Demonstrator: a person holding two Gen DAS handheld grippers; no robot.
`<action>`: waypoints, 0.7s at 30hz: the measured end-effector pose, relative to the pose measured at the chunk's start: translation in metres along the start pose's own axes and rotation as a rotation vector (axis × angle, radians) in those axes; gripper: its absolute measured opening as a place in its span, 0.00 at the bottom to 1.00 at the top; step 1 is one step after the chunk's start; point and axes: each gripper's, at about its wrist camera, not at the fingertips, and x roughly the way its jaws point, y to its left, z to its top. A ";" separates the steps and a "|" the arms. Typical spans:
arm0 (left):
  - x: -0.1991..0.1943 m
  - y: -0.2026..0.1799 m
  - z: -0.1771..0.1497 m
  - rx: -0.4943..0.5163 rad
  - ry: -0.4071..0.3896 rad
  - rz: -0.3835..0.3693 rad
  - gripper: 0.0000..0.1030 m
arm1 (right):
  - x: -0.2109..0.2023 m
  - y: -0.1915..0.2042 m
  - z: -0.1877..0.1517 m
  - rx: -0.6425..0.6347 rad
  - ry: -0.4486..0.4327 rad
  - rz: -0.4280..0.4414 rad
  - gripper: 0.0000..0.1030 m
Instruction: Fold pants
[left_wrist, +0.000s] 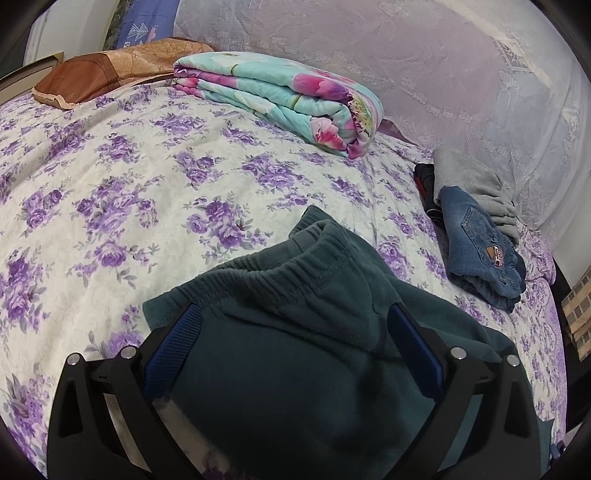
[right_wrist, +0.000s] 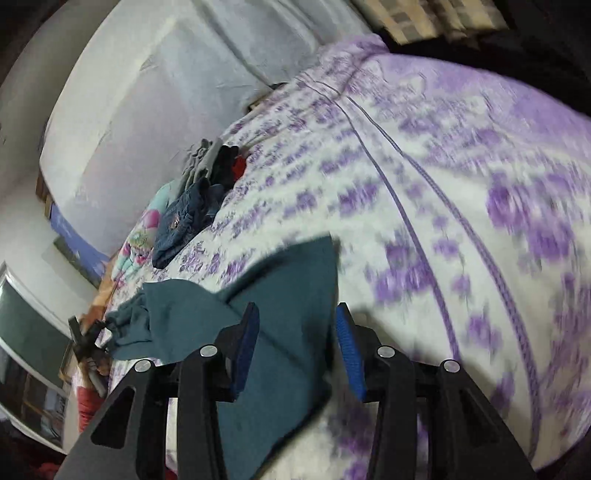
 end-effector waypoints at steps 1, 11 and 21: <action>0.000 0.000 0.000 -0.001 0.000 -0.001 0.96 | -0.008 -0.004 -0.009 0.043 -0.008 0.020 0.43; 0.000 -0.002 -0.001 0.011 0.001 0.012 0.96 | -0.001 -0.001 -0.048 0.144 0.045 0.107 0.09; -0.002 -0.002 -0.001 0.009 -0.009 0.012 0.96 | -0.022 0.118 0.084 -0.385 -0.226 -0.188 0.07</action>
